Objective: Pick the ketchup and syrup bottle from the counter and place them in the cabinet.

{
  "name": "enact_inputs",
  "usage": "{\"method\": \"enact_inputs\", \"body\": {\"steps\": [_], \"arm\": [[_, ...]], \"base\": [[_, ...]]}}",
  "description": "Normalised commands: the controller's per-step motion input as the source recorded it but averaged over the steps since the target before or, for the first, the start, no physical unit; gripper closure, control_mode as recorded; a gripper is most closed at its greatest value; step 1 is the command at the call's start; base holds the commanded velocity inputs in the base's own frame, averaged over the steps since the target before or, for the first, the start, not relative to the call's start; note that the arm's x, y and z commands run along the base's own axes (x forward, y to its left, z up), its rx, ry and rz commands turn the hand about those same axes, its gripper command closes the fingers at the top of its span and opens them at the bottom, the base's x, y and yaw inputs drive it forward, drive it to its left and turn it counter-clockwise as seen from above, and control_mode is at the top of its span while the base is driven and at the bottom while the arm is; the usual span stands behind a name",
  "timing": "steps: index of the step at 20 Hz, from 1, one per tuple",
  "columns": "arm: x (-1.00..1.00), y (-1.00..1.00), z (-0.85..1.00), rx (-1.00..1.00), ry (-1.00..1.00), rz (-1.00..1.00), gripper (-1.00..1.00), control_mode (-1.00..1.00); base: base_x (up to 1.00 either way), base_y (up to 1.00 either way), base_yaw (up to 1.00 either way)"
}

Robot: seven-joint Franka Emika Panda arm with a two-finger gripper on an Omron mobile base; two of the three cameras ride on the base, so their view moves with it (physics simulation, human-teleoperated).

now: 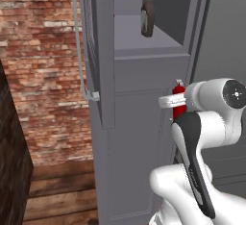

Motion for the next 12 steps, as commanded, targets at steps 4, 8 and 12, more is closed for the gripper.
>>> {"method": "enact_inputs", "body": {"steps": [4,8,12], "arm": [[0.00,0.00,0.12,0.00,-0.02,0.00,1.00,-1.00],[0.00,0.00,0.36,0.00,-0.06,0.00,1.00,-1.00],[0.00,0.00,0.46,0.00,-0.06,0.00,1.00,-1.00]], "base": [[0.00,0.00,0.00],[0.00,0.00,0.00],[0.00,0.00,0.00]]}}
